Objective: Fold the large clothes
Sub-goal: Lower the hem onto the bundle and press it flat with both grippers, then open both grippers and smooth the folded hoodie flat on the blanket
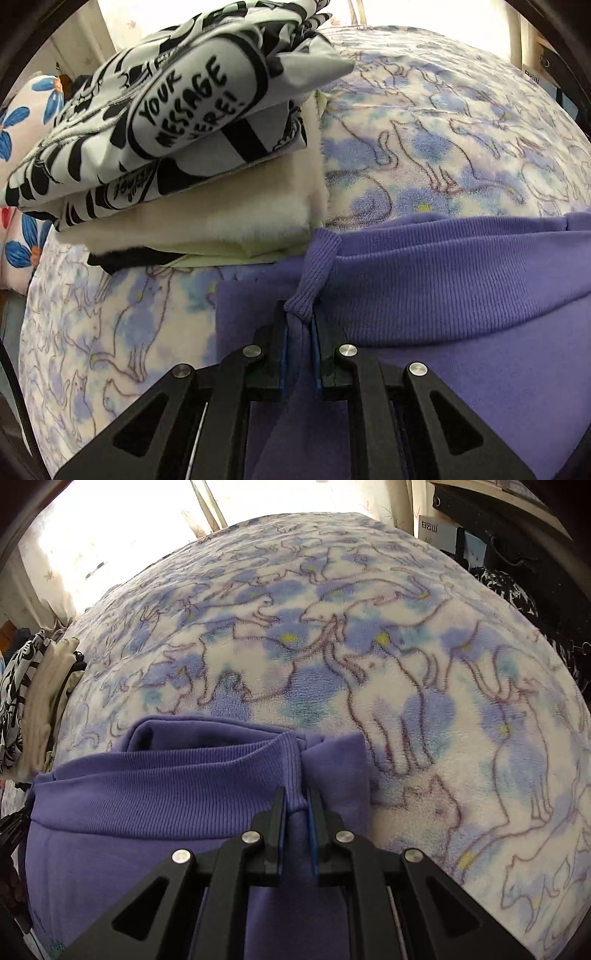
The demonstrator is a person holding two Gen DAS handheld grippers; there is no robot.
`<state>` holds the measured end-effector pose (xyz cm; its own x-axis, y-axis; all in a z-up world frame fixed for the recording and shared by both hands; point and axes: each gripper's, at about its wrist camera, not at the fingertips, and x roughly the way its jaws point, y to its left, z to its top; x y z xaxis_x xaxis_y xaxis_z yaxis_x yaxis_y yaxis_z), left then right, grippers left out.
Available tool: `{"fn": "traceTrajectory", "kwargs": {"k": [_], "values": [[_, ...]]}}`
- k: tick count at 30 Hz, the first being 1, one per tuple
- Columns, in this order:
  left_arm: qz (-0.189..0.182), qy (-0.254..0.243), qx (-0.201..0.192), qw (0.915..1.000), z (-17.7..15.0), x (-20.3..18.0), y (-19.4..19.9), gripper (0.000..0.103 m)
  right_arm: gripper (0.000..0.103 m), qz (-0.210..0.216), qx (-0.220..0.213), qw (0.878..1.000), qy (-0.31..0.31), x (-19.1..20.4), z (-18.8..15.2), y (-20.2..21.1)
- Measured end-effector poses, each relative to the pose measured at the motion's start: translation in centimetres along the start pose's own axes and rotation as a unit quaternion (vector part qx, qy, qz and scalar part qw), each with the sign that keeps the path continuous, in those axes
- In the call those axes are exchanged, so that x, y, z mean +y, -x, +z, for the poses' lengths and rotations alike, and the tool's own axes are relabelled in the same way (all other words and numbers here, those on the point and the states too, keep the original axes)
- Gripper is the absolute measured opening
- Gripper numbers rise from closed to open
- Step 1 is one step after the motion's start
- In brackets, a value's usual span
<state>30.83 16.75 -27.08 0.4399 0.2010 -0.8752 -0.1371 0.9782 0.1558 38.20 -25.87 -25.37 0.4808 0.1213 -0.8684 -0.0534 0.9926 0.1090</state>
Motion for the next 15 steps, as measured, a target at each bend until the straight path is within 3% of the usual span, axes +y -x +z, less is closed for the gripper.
{"fn": "traceTrajectory", "kwargs": {"k": [3, 5, 7, 9, 13, 15], "values": [[-0.009, 0.015, 0.003, 0.9998, 0.2, 0.4, 1.3, 0.021, 0.015, -0.012, 0.002, 1.000, 0.016, 0.7, 0.2, 1.9], [-0.008, 0.022, 0.016, 0.9996, 0.2, 0.7, 2.5, 0.047, 0.015, -0.023, -0.009, 1.000, 0.016, 1.1, 0.0, 3.8], [0.000, 0.032, 0.025, 0.9992, -0.2, 0.9, 3.9, 0.054, 0.015, -0.027, -0.034, 0.999, 0.008, 1.4, -0.5, 6.2], [0.006, 0.053, 0.021, 0.9983, -1.0, 1.1, 6.1, 0.054, 0.015, -0.004, -0.052, 0.999, -0.003, 2.5, -1.6, 8.8], [-0.097, 0.092, 0.000, 0.9910, -3.7, -1.4, 11.5, 0.053, 0.015, 0.077, -0.037, 0.996, 0.021, 7.4, -4.9, 11.0], [-0.148, 0.095, -0.001, 0.9844, -5.0, -3.4, 12.9, 0.039, 0.015, 0.118, -0.025, 0.991, 0.055, 11.1, -7.1, 11.3]]}}
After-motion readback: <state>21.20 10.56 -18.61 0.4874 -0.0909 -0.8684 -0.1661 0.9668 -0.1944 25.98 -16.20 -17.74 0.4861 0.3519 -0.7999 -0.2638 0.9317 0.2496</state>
